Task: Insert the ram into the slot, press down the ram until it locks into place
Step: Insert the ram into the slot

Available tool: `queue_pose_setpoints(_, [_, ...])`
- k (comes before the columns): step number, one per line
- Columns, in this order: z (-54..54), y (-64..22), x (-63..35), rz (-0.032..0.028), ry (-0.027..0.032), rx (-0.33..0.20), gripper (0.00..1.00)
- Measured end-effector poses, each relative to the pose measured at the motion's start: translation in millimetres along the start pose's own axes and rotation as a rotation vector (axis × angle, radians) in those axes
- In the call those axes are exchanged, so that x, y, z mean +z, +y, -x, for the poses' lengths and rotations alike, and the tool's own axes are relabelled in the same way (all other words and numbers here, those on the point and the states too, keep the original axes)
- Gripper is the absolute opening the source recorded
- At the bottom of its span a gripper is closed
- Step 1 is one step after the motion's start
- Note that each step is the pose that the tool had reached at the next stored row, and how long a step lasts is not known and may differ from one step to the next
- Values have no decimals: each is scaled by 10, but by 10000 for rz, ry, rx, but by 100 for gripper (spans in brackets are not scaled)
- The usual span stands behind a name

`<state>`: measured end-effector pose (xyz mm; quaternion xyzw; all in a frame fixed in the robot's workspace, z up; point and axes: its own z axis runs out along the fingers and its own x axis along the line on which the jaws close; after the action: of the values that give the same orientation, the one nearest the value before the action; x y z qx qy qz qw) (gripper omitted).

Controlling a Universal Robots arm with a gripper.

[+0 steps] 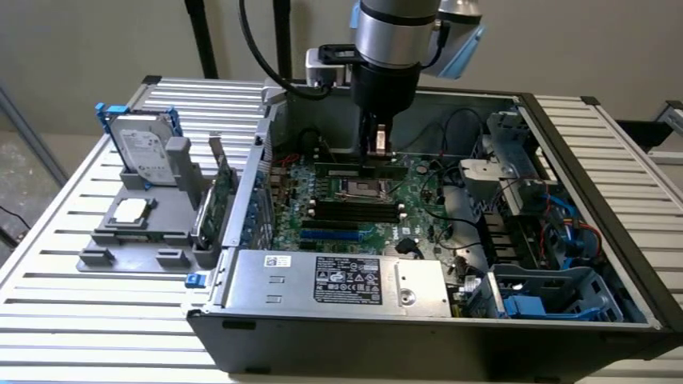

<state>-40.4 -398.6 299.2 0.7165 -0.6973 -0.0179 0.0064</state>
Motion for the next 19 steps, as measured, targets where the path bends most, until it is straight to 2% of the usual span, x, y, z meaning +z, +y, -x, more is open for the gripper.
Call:
queue_pose_setpoints(11, [-4,-10,200,-1,12,0,14])
queue_pose_setpoints(16, [-5,-13,291,-3,57,2,14])
queue_pose_setpoints(19, [-3,-15,336,-5,103,14,14])
